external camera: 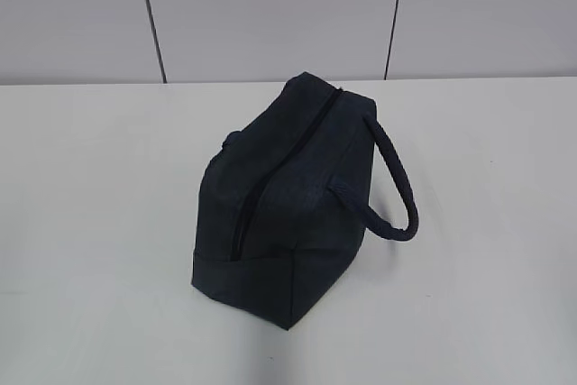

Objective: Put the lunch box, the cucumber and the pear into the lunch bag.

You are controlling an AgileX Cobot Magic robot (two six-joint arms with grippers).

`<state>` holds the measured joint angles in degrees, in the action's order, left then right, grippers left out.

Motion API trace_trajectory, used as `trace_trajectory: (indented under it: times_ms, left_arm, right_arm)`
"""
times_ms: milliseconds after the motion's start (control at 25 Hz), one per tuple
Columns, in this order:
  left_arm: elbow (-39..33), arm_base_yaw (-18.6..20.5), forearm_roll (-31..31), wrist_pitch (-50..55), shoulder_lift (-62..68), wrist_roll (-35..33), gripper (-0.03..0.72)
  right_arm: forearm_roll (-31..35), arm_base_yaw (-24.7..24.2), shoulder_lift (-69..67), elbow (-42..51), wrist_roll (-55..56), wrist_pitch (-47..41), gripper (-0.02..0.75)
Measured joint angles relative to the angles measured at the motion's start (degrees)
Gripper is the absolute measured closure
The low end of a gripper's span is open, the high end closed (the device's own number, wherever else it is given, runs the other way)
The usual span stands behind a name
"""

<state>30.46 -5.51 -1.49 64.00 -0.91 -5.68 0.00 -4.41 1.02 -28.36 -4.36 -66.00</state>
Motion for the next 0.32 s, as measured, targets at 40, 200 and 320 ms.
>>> trace_trajectory:
  times_ms: [40, 200, 320]
  left_arm:
    - [0.0, 0.0, 0.0, 0.0, 0.0, 0.0, 0.440]
    - [0.0, 0.0, 0.0, 0.0, 0.0, 0.0, 0.440]
    - [0.0, 0.0, 0.0, 0.0, 0.0, 0.0, 0.445]
  right_arm:
    - [0.0, 0.0, 0.0, 0.0, 0.0, 0.0, 0.435]
    - [0.0, 0.0, 0.0, 0.0, 0.0, 0.0, 0.435]
    - [0.0, 0.0, 0.0, 0.0, 0.0, 0.0, 0.436]
